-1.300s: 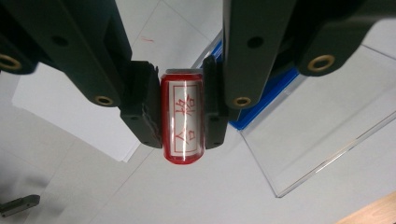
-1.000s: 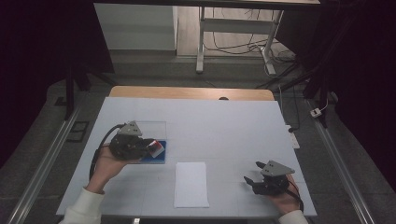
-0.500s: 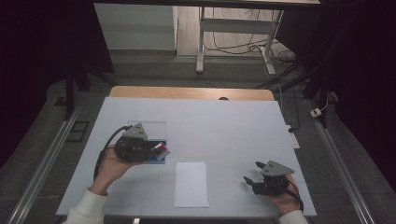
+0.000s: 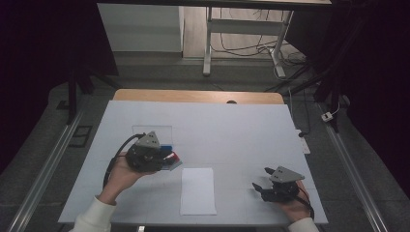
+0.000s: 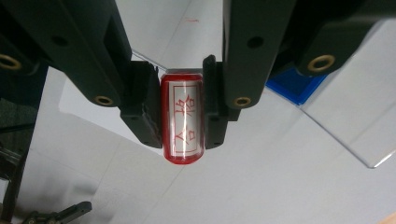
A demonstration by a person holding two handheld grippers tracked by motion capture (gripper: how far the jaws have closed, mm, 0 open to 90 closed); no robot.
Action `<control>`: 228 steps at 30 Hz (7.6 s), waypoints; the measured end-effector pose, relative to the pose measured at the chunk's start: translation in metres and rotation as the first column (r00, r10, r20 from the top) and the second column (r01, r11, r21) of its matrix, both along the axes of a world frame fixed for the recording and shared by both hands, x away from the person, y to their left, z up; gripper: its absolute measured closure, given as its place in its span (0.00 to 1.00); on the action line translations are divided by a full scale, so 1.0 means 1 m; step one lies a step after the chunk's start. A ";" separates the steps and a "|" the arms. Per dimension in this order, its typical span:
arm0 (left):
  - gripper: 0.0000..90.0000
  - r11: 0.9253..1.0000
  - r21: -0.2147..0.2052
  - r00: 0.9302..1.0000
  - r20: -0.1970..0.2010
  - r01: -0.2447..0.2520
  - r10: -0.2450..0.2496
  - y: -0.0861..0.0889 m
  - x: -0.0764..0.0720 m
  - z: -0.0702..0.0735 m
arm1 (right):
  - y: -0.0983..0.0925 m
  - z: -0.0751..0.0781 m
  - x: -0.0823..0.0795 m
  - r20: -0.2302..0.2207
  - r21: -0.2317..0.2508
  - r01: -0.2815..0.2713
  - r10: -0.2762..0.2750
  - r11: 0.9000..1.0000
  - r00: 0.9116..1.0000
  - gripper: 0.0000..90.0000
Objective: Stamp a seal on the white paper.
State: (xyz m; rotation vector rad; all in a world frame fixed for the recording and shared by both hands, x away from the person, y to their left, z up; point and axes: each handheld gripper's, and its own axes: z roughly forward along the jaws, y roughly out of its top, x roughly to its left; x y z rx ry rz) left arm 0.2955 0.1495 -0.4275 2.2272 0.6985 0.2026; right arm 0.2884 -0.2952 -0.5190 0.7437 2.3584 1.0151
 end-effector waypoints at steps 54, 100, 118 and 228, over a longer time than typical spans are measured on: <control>0.78 0.978 0.100 0.980 -0.085 0.186 -0.177 -0.071 -0.008 -0.036 | 0.000 -0.001 0.001 -0.001 -0.009 -0.005 0.005 1.000 1.000 0.29; 0.78 0.950 0.230 0.976 -0.106 0.212 -0.192 -0.098 -0.005 -0.058 | -0.001 -0.002 0.000 -0.005 -0.010 -0.001 0.001 1.000 1.000 0.29; 0.78 0.940 0.265 0.976 -0.103 0.215 -0.194 -0.102 -0.007 -0.057 | 0.000 -0.002 0.000 -0.004 -0.015 -0.002 0.002 1.000 1.000 0.29; 0.78 0.993 0.060 0.995 -0.002 0.102 -0.102 -0.049 -0.010 0.006 | -0.001 0.000 -0.001 0.002 -0.015 0.003 -0.003 1.000 1.000 0.29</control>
